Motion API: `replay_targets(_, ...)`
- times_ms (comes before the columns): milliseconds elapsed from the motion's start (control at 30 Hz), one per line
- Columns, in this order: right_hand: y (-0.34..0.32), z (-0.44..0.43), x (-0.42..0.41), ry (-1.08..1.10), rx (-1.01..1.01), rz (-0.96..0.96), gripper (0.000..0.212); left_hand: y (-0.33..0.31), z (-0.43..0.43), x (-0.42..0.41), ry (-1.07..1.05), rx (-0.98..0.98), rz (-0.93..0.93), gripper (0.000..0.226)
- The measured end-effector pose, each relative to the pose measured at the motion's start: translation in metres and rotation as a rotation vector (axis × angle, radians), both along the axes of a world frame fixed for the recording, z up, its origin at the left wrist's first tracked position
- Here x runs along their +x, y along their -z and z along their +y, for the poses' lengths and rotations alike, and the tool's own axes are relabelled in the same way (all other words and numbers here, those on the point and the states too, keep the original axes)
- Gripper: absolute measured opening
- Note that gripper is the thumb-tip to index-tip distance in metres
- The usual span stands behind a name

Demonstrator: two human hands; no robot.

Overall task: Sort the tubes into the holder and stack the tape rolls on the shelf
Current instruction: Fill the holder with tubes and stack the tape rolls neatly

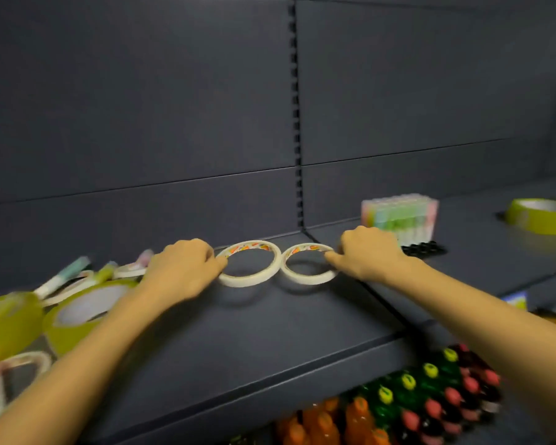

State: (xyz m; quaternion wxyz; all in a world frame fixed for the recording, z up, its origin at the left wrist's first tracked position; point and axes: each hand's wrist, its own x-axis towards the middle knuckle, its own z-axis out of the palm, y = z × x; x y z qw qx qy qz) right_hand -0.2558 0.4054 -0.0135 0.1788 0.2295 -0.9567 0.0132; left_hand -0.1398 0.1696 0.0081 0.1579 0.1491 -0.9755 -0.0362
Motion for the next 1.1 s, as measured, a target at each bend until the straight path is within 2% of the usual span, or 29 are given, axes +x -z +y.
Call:
replay_targets(100, -0.005, 0.058, 0.003, 0.105, -0.023, -0.045, 0.041, 0.004, 0.036, -0.025, 0.093, 0.043, 0.000, 0.037)
replay_targets(233, -0.006, 0.130, 0.003, 0.236, -0.032, -0.014, 0.044, 0.006, 0.089, -0.053, 0.190, 0.070, 0.021, 0.038)
replay_targets(567, -0.016, 0.321, -0.011, 0.352, -0.013, 0.001, 0.047, 0.009, 0.262, -0.102, 0.327, 0.089, 0.075, 0.046)
replay_targets(733, -0.018, 0.418, -0.025, 0.409, -0.007, 0.014, 0.049, 0.008, 0.354, -0.131, 0.428, 0.112, 0.090, 0.042)
replay_targets(1100, -0.018, 0.566, -0.068, 0.534, -0.151, -0.059, 0.052, -0.008, 0.513, -0.205, 0.449, 0.121, 0.052, 0.039)
